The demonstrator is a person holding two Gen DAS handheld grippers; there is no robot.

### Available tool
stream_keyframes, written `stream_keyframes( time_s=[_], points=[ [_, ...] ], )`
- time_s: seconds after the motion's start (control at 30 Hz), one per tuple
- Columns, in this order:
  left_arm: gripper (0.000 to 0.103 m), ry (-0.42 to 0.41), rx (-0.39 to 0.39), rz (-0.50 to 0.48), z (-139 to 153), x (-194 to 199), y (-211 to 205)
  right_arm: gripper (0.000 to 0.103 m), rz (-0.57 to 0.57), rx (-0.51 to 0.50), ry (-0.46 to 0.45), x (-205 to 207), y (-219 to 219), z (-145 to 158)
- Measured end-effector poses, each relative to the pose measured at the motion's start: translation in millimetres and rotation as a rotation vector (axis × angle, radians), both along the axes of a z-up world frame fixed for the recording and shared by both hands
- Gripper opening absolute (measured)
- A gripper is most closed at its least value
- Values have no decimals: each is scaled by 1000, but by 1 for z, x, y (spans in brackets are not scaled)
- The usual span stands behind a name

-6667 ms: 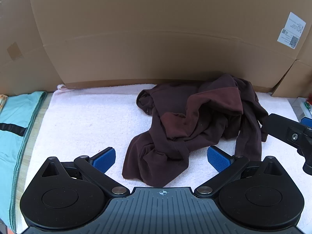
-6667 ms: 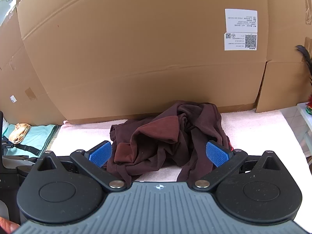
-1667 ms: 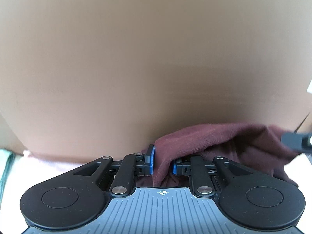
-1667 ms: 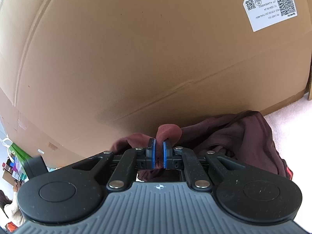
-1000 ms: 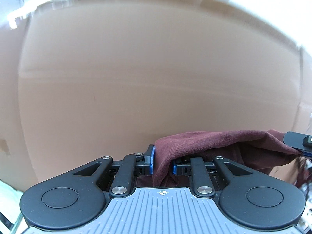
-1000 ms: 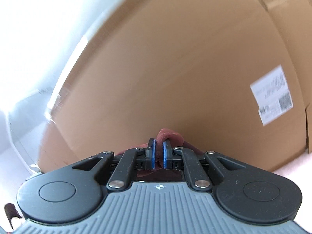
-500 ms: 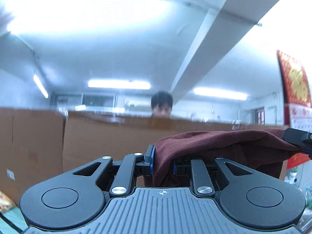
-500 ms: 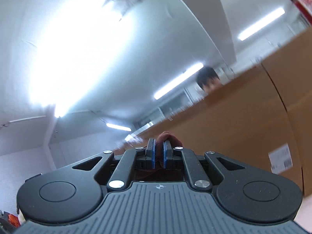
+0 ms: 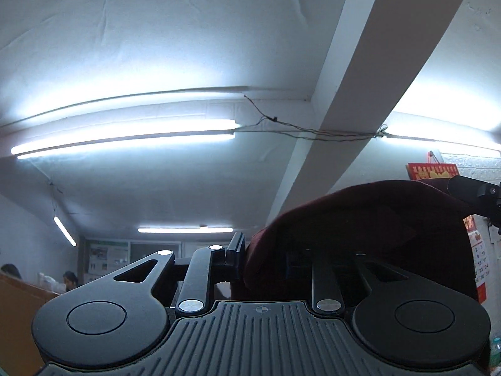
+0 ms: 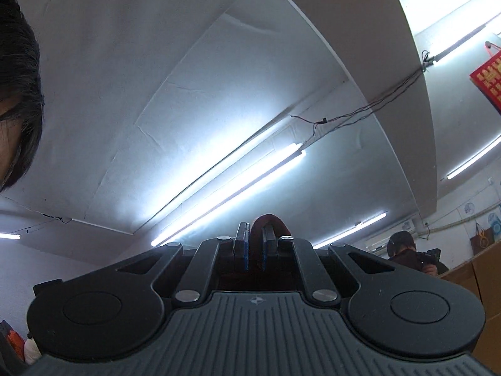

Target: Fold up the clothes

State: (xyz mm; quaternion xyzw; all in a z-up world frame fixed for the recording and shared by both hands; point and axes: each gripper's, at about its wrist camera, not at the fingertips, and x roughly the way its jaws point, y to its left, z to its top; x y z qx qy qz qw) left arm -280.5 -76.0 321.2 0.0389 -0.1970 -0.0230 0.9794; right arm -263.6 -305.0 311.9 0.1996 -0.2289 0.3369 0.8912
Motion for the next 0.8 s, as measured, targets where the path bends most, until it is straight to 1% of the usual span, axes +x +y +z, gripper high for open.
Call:
stream_keyframes(
  time_s=[0.03, 0.1, 0.17, 0.23, 0.33, 0.47, 0.57, 0.67, 0.73, 0.8],
  points=[
    [27, 20, 2, 0, -7, 5, 1, 9, -4, 1, 16, 12, -1, -4],
    [27, 68, 8, 10, -27, 20, 5, 9, -6, -3, 76, 39, 0, -16],
    [28, 125, 15, 38, -48, 47, 9, 9, -7, -12, 163, 67, 4, -34],
    [28, 203, 15, 59, -75, 82, 16, 9, -10, -24, 257, 95, 9, -55],
    [28, 318, 10, 106, -123, 145, 26, 9, -39, -41, 404, 153, 20, -102],
    [28, 453, 29, 157, -192, 234, 33, 9, -110, -78, 585, 249, 36, -177],
    [27, 597, 59, 169, -244, 304, 35, 9, -152, -107, 733, 324, 48, -235],
    [26, 679, 72, 144, -280, 330, 38, 9, -205, -179, 843, 392, 58, -283],
    [29, 725, 78, 125, -299, 344, 40, 9, -226, -211, 893, 428, 60, -305],
    [29, 763, 80, 107, -312, 356, 41, 9, -240, -229, 929, 459, 59, -320]
  ],
)
